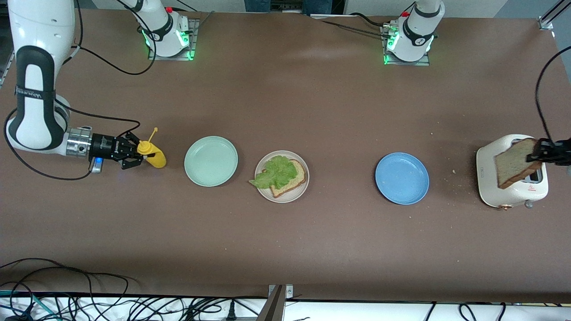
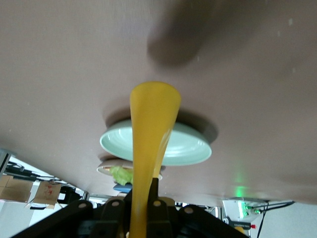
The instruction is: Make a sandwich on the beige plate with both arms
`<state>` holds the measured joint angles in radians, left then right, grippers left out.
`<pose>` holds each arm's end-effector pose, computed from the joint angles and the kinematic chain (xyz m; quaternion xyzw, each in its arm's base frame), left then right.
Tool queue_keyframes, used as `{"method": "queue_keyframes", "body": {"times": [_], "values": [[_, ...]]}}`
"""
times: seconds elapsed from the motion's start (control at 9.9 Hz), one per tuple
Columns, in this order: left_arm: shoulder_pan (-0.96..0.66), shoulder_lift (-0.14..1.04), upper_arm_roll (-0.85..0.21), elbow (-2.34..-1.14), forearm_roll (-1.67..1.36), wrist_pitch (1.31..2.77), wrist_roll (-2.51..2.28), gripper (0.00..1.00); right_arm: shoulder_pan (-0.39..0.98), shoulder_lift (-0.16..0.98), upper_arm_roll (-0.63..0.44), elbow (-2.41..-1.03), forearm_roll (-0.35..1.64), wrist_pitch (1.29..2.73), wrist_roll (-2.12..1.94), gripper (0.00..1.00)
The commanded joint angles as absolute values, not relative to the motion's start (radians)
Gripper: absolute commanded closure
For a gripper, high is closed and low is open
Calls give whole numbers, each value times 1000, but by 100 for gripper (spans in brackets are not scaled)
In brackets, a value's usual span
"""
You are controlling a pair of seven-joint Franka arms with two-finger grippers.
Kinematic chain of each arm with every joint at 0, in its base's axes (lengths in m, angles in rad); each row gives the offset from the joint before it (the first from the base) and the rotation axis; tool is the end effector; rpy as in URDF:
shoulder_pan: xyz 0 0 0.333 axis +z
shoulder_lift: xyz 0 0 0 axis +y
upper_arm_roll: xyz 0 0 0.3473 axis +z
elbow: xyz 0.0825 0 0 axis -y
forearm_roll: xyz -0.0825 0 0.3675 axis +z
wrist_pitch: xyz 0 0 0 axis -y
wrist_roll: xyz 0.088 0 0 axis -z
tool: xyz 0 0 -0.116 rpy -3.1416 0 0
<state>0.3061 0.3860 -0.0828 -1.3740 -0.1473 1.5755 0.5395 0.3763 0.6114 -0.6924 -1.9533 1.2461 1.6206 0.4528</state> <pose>0.6345 0.1363 0.5079 0.9808 -0.1476 -0.0514 0.1165 0.5715 -0.0491 0.2402 -0.6767 0.5728 0.3137 0.3400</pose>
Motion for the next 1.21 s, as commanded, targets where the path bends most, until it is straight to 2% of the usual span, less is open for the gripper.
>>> {"method": "queue_keyframes", "body": {"times": [0.0,0.3,0.61,0.71,0.81,1.01,1.11], "values": [[270,428,-74,-1356,-353,1499,511,100,342,664,-683,-1904,1278,1565,422,100],[215,549,-75,-1359,-666,1424,466,100,327,707,-683,-1868,1278,1526,405,100],[53,609,-74,-1365,-823,1428,384,100,321,736,-683,-1835,1278,1502,400,99],[23,623,-74,-1367,-828,1431,385,100,319,736,-683,-1833,1278,1502,396,79],[8,638,-75,-1367,-834,1431,385,100,322,735,-683,-1832,1278,1502,375,41],[-47,653,-77,-1370,-925,1465,382,100,321,736,-683,-1832,1276,1502,370,26],[-75,658,-77,-1388,-943,1497,376,100,322,735,-684,-1825,1276,1502,376,23]]}}
